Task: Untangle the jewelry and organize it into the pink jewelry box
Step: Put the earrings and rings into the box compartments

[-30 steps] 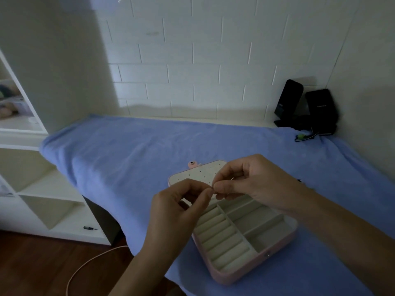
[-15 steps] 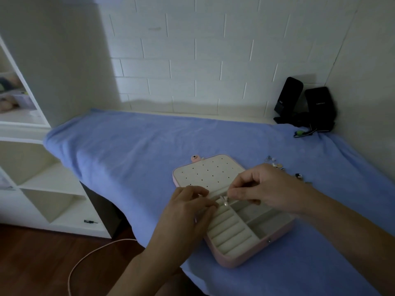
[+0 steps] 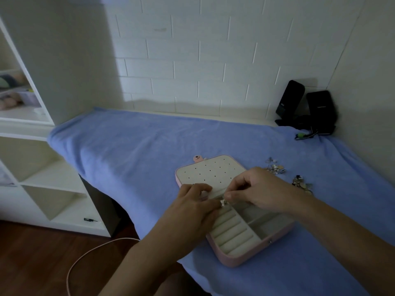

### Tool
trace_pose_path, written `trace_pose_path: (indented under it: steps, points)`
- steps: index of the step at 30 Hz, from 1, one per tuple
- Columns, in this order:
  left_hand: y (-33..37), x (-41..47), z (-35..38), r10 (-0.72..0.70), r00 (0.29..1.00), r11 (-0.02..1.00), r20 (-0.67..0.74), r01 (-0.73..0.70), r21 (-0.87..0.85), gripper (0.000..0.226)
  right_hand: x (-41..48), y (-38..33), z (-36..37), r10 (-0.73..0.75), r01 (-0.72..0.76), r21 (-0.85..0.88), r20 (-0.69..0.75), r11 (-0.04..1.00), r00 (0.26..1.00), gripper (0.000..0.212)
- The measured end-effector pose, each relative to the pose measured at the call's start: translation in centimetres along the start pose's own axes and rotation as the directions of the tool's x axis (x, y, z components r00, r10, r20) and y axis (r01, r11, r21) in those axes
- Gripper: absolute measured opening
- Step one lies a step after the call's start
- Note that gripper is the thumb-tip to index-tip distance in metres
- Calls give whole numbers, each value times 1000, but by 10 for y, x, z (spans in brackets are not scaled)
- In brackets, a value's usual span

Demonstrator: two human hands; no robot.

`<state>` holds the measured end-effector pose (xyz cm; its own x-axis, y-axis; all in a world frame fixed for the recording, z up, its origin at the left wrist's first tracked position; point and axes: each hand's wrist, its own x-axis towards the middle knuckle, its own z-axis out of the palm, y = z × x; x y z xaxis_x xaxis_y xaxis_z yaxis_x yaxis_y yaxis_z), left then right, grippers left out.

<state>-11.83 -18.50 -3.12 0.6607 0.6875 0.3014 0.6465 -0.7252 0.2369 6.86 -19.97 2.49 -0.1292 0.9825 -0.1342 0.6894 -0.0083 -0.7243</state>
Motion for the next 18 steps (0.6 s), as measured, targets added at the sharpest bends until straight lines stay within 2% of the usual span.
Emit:
trace_pose_path:
  steps: [3,5,8,13,18]
  points:
    - [-7,-3,10,24,999,997,-39,-27,-66,45,7,-3,5,14,-14,-75,-4,997,1000,10]
    - [-4,-3,13,-33,992,990,-126,15,-137,51,9,-4,6,26,-27,-122,-9,992,1000,12]
    - [-4,-2,15,-56,983,982,-175,23,-185,44,10,-6,8,70,-61,-165,46,984,996,16]
    - [-4,-2,16,-77,980,969,-185,30,-243,51,10,-3,13,64,-61,-144,12,988,998,13]
    - [-3,-5,21,-145,959,945,-242,62,-320,48,9,4,16,43,-47,-92,-41,995,998,14]
